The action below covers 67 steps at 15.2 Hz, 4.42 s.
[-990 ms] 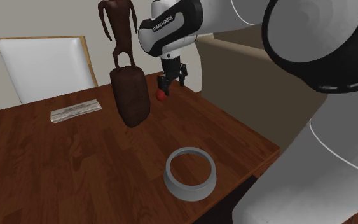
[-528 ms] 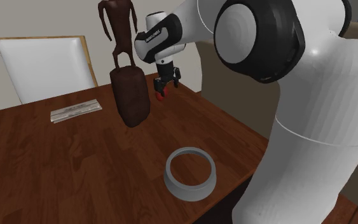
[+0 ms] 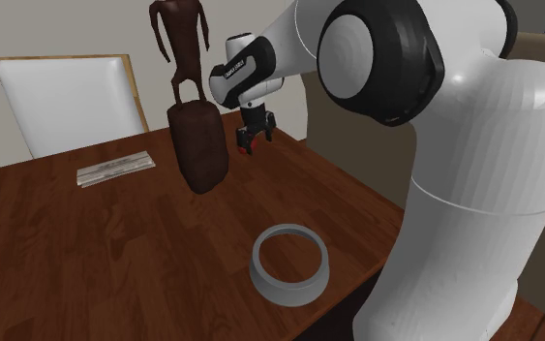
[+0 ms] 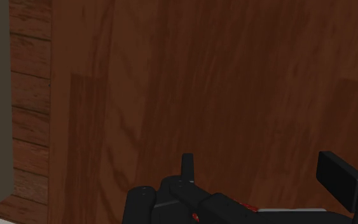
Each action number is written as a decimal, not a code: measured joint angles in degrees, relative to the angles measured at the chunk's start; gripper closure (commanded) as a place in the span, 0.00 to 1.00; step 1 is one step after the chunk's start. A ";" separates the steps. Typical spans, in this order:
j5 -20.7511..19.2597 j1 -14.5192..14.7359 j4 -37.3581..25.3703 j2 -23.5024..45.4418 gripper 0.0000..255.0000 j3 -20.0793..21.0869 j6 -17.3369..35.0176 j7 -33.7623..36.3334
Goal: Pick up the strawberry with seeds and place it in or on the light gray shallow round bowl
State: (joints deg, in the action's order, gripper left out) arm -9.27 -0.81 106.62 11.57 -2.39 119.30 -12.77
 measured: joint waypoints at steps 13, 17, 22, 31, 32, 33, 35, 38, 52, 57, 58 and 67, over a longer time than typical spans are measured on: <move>-0.01 -0.02 0.08 0.04 1.00 -0.02 0.14 -0.02; -0.01 -0.02 0.08 0.04 0.00 -0.02 0.14 -0.02; 6.15 -0.32 -14.95 9.65 0.00 -1.01 -6.03 12.38; 15.41 -2.90 -39.41 25.93 0.00 -2.83 -13.91 30.93; 15.48 -2.87 -38.79 25.94 0.00 -2.83 -13.28 31.01; 15.51 -2.76 -37.93 25.91 0.00 -2.81 -12.45 31.11; 15.58 -2.75 -37.32 26.39 0.00 -2.78 -11.36 31.08; 15.61 -2.73 -37.13 26.61 0.00 -2.76 -10.94 31.08; 15.62 -2.75 -37.19 26.59 1.00 -2.76 -10.87 31.06; 15.52 -2.84 -39.75 26.39 1.00 -2.80 -13.75 31.26; 15.49 -2.85 -39.95 26.04 1.00 -2.82 -14.31 31.28; 15.38 -3.18 -47.88 26.63 1.00 -2.84 -21.65 31.79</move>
State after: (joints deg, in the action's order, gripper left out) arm 6.11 -3.99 58.73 38.20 -5.23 97.65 19.02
